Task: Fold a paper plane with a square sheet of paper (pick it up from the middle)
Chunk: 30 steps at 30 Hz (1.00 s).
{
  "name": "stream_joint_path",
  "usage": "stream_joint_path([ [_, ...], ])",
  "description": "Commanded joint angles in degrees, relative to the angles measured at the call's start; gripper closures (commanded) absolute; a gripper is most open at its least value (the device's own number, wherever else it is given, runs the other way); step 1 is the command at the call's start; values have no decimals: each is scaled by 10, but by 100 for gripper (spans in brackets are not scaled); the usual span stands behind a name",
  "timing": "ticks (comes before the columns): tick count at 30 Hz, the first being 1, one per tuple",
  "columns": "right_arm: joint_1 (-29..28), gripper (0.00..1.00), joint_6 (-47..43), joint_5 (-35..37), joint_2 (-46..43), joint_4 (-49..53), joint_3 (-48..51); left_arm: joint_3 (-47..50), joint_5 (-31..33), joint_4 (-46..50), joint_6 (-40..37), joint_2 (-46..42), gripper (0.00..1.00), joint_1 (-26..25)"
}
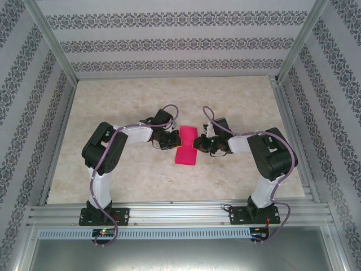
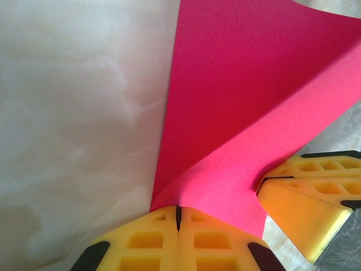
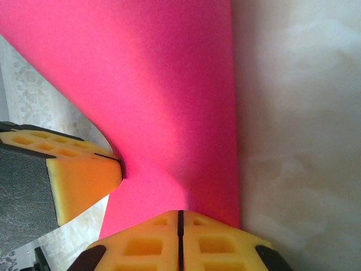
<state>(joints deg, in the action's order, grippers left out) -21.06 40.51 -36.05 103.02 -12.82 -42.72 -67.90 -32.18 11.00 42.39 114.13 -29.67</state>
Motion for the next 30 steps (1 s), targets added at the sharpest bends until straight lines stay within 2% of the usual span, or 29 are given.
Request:
stream_joint_path([
  [1, 3, 89, 4, -9, -12, 7, -9, 7, 28, 56, -16, 30, 100, -10],
  [6, 6, 89, -5, -24, -30, 29, -54, 8, 28, 56, -18, 30, 100, -9],
  [22, 22, 89, -33, 12, 60, 51, -70, 8, 27, 59, -20, 30, 100, -9],
  [30, 26, 88, -32, -8, 11, 76, -99, 8, 28, 63, -23, 30, 100, -9],
])
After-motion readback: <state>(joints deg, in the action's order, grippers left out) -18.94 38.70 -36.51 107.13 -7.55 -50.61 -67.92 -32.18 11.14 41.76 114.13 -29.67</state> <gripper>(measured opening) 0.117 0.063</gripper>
